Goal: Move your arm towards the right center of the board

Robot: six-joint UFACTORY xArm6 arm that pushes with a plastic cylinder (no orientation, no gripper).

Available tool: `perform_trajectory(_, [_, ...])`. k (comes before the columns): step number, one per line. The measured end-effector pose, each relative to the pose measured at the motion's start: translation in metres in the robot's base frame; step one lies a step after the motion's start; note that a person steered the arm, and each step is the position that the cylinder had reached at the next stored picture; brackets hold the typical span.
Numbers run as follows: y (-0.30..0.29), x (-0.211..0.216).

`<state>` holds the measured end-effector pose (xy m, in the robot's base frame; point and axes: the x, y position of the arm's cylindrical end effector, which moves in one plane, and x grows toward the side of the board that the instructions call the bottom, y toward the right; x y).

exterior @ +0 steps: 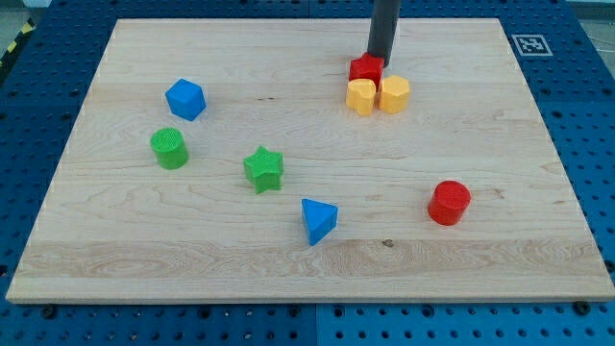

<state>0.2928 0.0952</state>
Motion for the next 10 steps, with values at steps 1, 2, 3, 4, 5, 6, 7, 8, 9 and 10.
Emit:
perform_trajectory(1, [0.003, 0.000])
perform_trajectory(2, [0.027, 0.000])
perform_trajectory(3, [0.052, 0.006])
perform_trajectory(4, [0.079, 0.021])
perform_trajectory(5, [0.097, 0.044])
perform_trajectory(6, [0.100, 0.066])
perform_trajectory(7, [0.100, 0.084])
perform_trajectory(8, [0.100, 0.097])
perform_trajectory(9, [0.100, 0.102])
perform_trajectory(10, [0.100, 0.102])
